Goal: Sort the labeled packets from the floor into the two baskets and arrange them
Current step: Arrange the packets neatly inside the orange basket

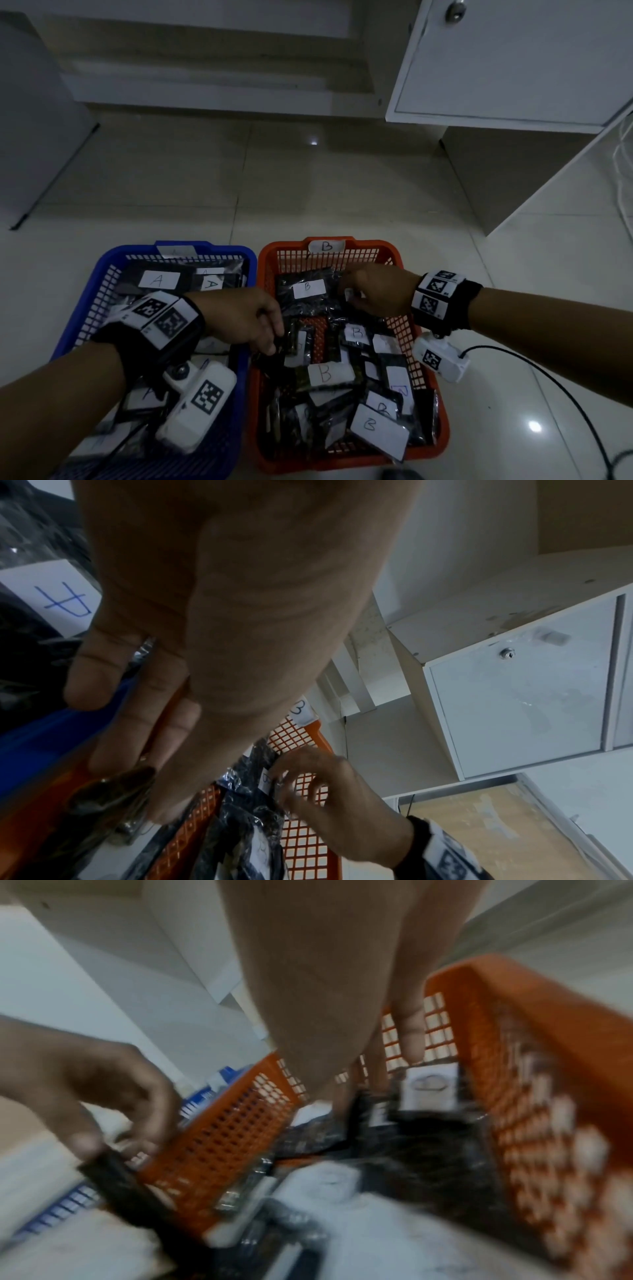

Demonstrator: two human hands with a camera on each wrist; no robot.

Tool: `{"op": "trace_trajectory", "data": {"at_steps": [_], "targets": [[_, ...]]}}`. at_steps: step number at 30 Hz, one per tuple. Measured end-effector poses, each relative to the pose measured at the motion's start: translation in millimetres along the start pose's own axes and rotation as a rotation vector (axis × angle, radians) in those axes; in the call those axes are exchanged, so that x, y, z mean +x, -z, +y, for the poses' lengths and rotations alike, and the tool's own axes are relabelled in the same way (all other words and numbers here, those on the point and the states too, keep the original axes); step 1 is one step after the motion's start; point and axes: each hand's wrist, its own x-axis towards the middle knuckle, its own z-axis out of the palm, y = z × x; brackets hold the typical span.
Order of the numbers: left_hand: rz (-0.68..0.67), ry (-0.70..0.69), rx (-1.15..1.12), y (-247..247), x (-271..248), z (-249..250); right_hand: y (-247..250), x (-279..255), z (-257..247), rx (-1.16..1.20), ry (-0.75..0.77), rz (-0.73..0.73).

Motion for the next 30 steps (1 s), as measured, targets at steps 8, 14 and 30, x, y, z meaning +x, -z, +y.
{"op": "trace_trajectory", "data": {"at_steps": [8,14,30], "targets": [[-0.039,0.001,0.067,-2.3,-0.7,-2.6,-13.0,5.1,-3.9,0.29,-0.045,-0.255],[0.052,-0.01,0.118,6.4,-12.7,5.4,-6.4,2.1,8.8,0.434,-0.063,-0.247],[0.592,-0.235,0.2,35.5,47.0,48.6,-0.8,0.5,40.6,0.121,-0.26,0.308]]}}
